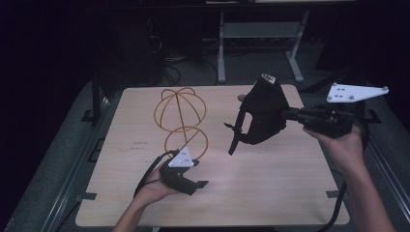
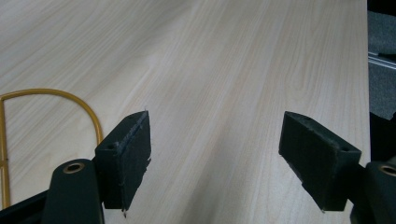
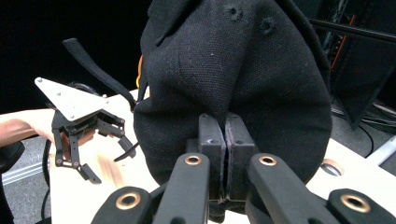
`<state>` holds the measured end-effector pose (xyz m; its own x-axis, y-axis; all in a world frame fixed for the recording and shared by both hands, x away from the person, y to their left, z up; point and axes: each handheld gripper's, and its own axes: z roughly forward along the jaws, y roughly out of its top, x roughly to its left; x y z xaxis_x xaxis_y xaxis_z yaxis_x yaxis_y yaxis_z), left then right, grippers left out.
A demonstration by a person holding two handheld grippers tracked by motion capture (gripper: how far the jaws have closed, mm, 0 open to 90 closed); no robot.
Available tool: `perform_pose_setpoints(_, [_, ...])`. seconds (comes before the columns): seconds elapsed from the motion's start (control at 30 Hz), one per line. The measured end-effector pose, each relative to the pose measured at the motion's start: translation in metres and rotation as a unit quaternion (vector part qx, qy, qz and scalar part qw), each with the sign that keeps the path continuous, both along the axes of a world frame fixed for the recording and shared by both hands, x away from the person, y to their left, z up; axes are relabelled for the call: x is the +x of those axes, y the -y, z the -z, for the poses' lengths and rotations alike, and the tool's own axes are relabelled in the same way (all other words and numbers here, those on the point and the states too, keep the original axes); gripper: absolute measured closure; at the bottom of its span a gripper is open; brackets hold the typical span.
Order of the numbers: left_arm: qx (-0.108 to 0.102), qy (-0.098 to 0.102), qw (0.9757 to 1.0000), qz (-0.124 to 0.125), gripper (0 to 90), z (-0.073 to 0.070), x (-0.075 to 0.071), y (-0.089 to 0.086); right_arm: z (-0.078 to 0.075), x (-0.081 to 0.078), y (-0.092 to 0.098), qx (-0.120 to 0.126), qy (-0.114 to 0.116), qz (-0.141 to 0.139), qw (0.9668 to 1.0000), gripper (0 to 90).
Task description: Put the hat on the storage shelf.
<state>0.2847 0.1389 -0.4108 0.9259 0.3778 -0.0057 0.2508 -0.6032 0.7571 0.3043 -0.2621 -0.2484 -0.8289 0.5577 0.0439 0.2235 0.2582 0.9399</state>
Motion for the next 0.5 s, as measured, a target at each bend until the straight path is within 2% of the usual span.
perform_pose_setpoints(0.27, [-0.011, -0.001, 0.9999, -0.006, 25.1, -0.003, 0.000, -0.004, -0.018, 0.010, -0.024, 0.001, 0.019, -0.011, 0.9998, 88.2])
perform_pose_setpoints(0.37, [-0.011, 0.003, 0.9999, -0.006, 25.1, -0.004, 0.001, -0.006, -0.021, 0.013, -0.030, 0.002, 0.019, -0.016, 0.9997, 88.2])
perform_pose_setpoints(0.5, [-0.011, -0.001, 0.9999, -0.010, 25.1, -0.003, 0.000, -0.009, -0.024, 0.020, -0.039, 0.006, 0.016, -0.021, 0.9996, 88.1])
